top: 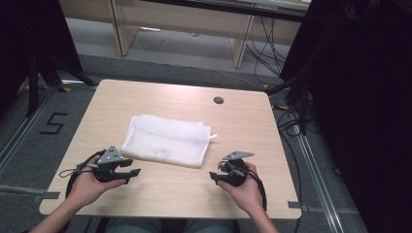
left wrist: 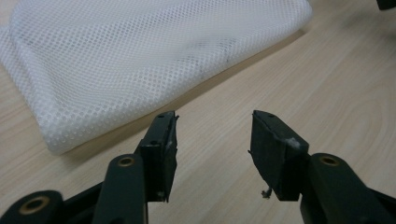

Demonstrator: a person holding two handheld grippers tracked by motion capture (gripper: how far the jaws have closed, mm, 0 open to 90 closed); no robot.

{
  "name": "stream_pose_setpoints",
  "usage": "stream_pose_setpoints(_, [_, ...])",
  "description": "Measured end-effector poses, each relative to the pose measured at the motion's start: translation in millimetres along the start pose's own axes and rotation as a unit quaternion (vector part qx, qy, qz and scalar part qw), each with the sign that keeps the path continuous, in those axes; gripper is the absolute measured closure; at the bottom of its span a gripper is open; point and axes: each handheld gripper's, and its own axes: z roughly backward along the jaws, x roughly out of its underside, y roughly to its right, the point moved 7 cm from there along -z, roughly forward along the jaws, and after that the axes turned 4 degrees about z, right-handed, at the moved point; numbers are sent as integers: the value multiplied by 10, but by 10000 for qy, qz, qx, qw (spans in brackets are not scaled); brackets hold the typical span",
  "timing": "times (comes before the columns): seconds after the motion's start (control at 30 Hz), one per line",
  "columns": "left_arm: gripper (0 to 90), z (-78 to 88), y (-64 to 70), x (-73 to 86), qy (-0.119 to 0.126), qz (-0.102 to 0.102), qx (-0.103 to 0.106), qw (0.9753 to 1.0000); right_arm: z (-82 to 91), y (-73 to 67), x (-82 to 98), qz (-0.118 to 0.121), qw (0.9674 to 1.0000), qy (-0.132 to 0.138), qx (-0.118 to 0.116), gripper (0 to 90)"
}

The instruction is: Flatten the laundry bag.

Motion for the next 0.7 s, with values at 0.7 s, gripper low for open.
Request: stream_pose_setpoints(0.7, [480, 59, -641, -216, 388, 757, -953, 9918, -238, 30, -298, -458, 9986, -230, -91, 552])
